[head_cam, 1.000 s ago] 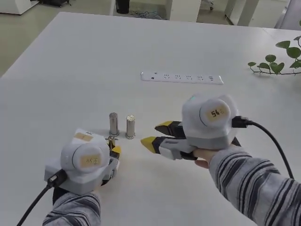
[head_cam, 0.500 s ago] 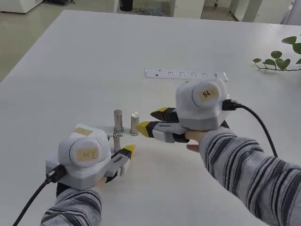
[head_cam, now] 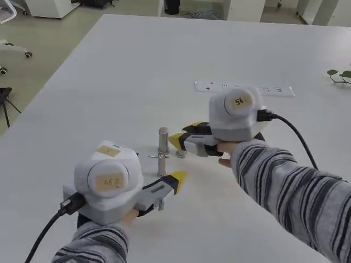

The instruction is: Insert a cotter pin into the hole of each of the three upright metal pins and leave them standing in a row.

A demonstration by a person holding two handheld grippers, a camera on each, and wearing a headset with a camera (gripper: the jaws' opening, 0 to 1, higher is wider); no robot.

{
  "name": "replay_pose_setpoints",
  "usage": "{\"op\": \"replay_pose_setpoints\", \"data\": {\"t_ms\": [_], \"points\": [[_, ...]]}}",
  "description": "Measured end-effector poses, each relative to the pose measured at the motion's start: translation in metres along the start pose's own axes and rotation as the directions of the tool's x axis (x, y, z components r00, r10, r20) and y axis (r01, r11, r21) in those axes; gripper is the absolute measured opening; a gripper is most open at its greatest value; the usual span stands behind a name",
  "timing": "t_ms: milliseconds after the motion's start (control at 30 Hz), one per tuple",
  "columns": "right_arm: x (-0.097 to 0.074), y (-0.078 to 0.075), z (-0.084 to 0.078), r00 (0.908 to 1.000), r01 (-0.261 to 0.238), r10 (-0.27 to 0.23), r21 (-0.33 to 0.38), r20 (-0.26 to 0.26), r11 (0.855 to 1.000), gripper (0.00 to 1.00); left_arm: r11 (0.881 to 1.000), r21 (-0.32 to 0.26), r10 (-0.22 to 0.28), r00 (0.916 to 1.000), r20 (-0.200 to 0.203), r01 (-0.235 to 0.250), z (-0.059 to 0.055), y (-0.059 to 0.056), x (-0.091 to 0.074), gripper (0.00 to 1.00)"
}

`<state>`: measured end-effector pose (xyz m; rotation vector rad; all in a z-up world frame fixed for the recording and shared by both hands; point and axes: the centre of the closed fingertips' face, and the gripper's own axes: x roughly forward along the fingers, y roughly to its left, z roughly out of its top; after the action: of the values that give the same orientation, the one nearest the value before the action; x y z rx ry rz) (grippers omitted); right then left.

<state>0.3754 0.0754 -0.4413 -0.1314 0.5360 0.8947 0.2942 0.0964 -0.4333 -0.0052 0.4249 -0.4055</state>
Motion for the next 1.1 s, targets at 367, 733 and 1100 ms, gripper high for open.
{"op": "replay_pose_setpoints", "data": {"t_ms": [367, 733, 1100], "points": [[0.006, -0.004, -0.001, 0.9998, -0.002, 0.001, 0.033, 0.019, 0.999, 0.11, 0.999, 0.000, -0.040, 0.9992, -0.002, 0.040, -0.002, -0.010, -0.017, 0.72], [-0.001, -0.011, 0.000, 0.9994, 0.023, -0.024, 0.026, 0.026, 0.999, 0.09, 0.998, -0.011, -0.069, 0.9974, -0.020, 0.069, -0.007, -0.013, -0.027, 0.81], [-0.032, 0.005, -0.003, 0.9993, -0.032, 0.033, -0.054, 0.015, 0.998, 0.09, 0.996, -0.010, -0.093, 0.9956, -0.012, 0.093, -0.006, -0.018, -0.036, 0.88]]}}
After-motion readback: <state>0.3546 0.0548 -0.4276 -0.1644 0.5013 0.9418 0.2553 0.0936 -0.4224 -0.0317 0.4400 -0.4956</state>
